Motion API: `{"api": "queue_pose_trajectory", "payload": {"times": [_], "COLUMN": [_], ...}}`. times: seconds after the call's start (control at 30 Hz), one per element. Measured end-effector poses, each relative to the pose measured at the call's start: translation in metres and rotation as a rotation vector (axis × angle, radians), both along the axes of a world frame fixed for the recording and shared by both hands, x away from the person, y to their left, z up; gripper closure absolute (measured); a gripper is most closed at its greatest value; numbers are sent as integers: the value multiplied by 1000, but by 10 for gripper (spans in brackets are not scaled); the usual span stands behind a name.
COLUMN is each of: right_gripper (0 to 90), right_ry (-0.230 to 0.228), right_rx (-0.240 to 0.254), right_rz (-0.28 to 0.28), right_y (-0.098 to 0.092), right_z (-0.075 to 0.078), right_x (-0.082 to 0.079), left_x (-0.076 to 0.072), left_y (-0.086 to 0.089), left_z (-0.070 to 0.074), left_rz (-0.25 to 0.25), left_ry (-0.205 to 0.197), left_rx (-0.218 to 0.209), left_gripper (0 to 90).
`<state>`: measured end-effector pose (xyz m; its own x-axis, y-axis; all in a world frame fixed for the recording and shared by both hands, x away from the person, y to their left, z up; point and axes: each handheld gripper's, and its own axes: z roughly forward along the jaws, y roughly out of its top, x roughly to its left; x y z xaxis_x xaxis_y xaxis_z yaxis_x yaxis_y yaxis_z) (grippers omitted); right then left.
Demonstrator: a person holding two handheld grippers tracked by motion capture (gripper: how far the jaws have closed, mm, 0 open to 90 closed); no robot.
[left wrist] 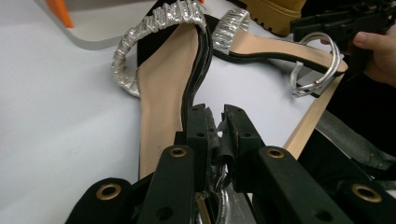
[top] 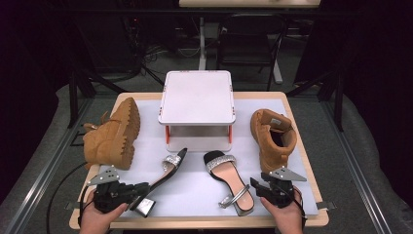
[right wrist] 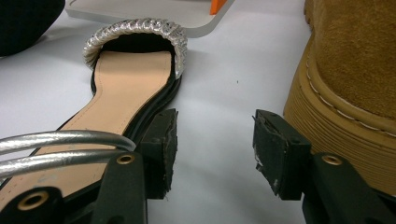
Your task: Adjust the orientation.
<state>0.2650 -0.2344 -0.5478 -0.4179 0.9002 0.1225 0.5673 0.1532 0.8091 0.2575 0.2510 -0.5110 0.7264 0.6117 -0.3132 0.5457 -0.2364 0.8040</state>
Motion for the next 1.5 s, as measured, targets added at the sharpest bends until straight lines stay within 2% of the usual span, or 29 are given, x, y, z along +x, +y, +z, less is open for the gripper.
{"api": "queue_pose_trajectory", "payload": {"times": [0.1, 0.3, 0.43, 0.53, 0.6, 0.67, 0.77, 0.97, 1.23, 1.33, 1.4, 1.5], "right_gripper": [497, 497, 497, 497, 497, 497, 497, 497, 497, 497, 497, 496], "right_ry": [-2, -4, -4, -4, -4, -4, -4, -4, -5, -4, -3, 2], "right_rx": [1, 2, 7, 5, 5, 5, 4, 4, 5, 6, 5, 8], "right_rz": [0, -1, -1, 0, 0, 0, -1, 0, -1, 0, -2, -3], "right_y": [0, 0, -1, -1, -1, -1, -1, 0, 1, 2, 1, 1], "right_z": [0, 0, 0, 0, 0, 0, 0, 1, 0, 0, 0, 0], "right_x": [0, 0, 0, 0, 0, 0, 0, -1, -1, -1, -1, -1], "left_x": [-1, -4, -4, -5, -6, -6, -5, -5, -4, 0, 4, 10], "left_y": [-14, -32, -40, -47, -49, -50, -49, -50, -47, -45, -44, -46], "left_z": [0, -3, -8, -11, -12, -13, -14, -15, -9, -6, -2, 5], "left_rz": [-42, -87, -104, -120, -124, -119, -116, -119, -62, -31, -7, 9], "left_ry": [2, 5, 10, 8, 12, 1, 18, 20, 18, 17, 11, 43], "left_rx": [12, 51, 66, 109, 118, 118, 97, 110, 45, 54, 74, 107], "left_gripper": [817, 818, 817, 817, 817, 817, 815, 793, 593, 540, 511, 473]}}
